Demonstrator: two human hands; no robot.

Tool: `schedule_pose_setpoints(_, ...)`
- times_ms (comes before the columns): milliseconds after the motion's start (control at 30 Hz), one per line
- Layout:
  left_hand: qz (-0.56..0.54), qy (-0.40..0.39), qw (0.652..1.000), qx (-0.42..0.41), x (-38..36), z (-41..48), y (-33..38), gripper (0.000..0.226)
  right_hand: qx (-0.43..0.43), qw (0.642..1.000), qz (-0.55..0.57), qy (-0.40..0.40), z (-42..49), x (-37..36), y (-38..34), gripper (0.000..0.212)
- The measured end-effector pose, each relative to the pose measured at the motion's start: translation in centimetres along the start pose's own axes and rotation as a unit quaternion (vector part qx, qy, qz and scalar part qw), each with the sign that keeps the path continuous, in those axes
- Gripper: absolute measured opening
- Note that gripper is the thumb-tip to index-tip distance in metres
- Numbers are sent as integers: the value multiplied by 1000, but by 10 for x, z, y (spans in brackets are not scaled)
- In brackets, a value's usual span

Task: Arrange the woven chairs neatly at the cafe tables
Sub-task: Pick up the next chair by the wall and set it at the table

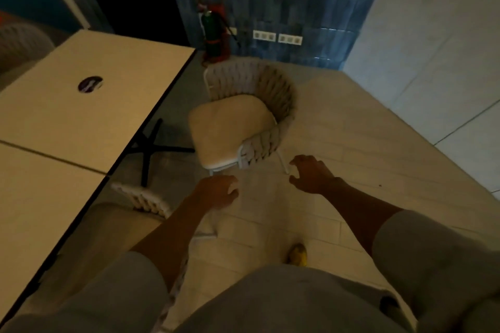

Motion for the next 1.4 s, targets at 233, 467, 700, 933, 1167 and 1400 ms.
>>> schedule_pose_setpoints(233, -4, 1, 1000, 11, 46, 84, 59, 51, -7, 1000, 9, 5, 53, 46, 87, 63)
schedule_pose_setpoints(467, -50, 17, 998, 25, 70, 162, 105, 64, 9, 1000, 3, 10, 107, 89, 153, 62)
schedule_pose_setpoints(700, -61, 22, 998, 17, 99, 209, 140, 60, 16, 1000, 3, -2, 147, 111, 185, 62)
schedule_pose_setpoints(933, -85, -1, 996, 40, 106, 285, 130, 59, 13, 1000, -4, 1, 194, 128, 204, 63)
schedule_pose_setpoints(1167, -100, -3, 995, 28, 131, 351, 123, 61, -1, 999, -31, -13, 248, 163, 220, 63)
schedule_pose_setpoints(1400, -177, -43, 982, 54, 80, 456, 64, 59, 11, 998, -55, -30, 326, 194, 212, 66)
Point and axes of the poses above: each hand's wrist, its own z-axis towards the middle knuckle, its own x-axis out of the back of the hand, y = z × x, the point moved 7 cm from there along z, towards the middle knuckle, and after that the axes turned 3 degrees about z, right-handed, at the moved point
